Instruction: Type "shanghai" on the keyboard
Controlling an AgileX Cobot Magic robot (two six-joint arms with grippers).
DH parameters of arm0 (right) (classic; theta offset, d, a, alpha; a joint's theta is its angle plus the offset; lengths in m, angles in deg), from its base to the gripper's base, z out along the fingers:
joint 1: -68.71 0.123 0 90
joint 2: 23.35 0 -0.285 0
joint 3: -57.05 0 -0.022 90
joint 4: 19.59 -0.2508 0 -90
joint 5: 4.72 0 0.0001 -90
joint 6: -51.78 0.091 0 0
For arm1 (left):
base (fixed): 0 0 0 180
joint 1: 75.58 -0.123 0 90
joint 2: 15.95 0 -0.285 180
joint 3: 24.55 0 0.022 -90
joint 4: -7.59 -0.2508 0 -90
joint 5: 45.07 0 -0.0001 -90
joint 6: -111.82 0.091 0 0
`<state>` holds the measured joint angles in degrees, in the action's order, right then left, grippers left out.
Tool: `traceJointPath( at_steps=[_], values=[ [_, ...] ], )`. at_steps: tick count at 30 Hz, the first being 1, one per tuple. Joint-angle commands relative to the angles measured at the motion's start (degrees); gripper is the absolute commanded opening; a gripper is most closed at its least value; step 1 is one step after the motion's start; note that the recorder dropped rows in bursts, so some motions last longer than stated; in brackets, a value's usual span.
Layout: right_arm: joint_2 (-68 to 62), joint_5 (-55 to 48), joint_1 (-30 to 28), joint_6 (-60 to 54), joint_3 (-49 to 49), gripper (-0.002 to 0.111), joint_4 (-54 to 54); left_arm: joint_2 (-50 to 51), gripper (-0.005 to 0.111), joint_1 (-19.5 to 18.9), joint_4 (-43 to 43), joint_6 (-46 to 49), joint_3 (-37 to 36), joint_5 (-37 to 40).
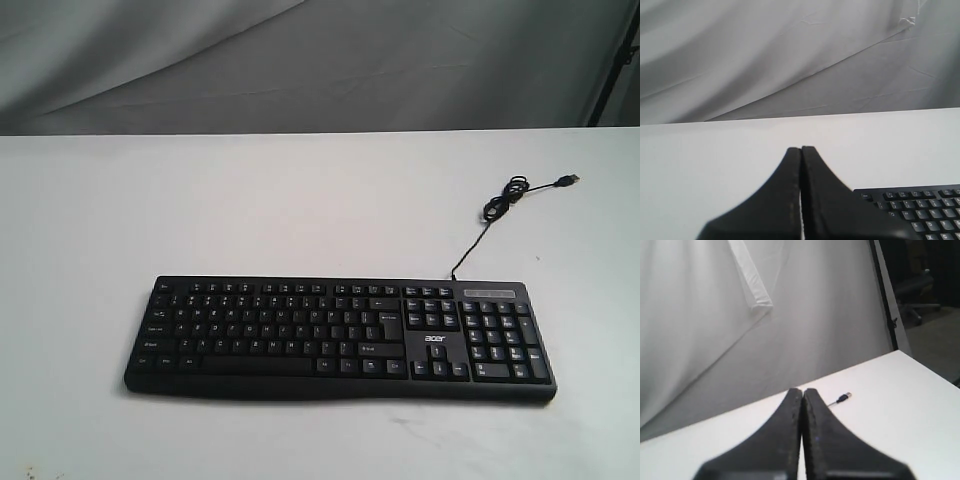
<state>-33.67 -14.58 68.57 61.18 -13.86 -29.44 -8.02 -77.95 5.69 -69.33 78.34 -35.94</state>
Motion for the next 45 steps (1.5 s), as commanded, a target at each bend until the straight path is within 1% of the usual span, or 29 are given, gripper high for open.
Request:
traceJointPath(
  at_steps=[1,3,5,9,14,15,17,19,45],
  values=[
    [0.3,-4.6,-0.4,-6.9,-0.2,0.000,2.2,-0.1,0.000,0.4,0.0,-0.2,-0.1,-0.3],
    [0.3,-5.6,-0.4,-12.1,-0.2,0.000,2.4,-0.1,0.000,0.4,0.0,-0.2,-0.1,-0.3],
    [0.3,-6.3,-0.5,-13.4,-0.2,0.000,3.8,-0.1,0.000,0.4,0.0,-0.2,-0.1,-0.3],
    [1.7,-7.7,-1.8,-11.6,-1.0,0.000,6.9,-0.1,0.000,0.4,0.0,-0.2,-0.1,-0.3],
    [2.5,-5.1,-2.9,-8.5,-6.3,0.000,7.4,-0.1,0.000,0.4,0.0,-0.2,-0.1,-0.3],
    [2.5,-4.4,-2.9,-8.5,-6.3,0.000,7.4,-0.1,0.000,0.4,0.0,-0.2,-0.1,-0.3],
    [2.5,-8.0,-2.9,-8.5,-6.3,0.000,9.5,-0.1,0.000,0.4,0.0,-0.2,-0.1,-0.3],
    [2.5,-9.2,-3.6,-8.5,-6.3,0.000,9.8,-0.1,0.000,0.4,0.0,-0.2,-0.1,-0.3],
    [2.5,-9.2,-3.9,-8.3,-6.3,0.000,9.5,-0.1,0.000,0.4,0.0,-0.2,-0.1,-0.3]
  ],
)
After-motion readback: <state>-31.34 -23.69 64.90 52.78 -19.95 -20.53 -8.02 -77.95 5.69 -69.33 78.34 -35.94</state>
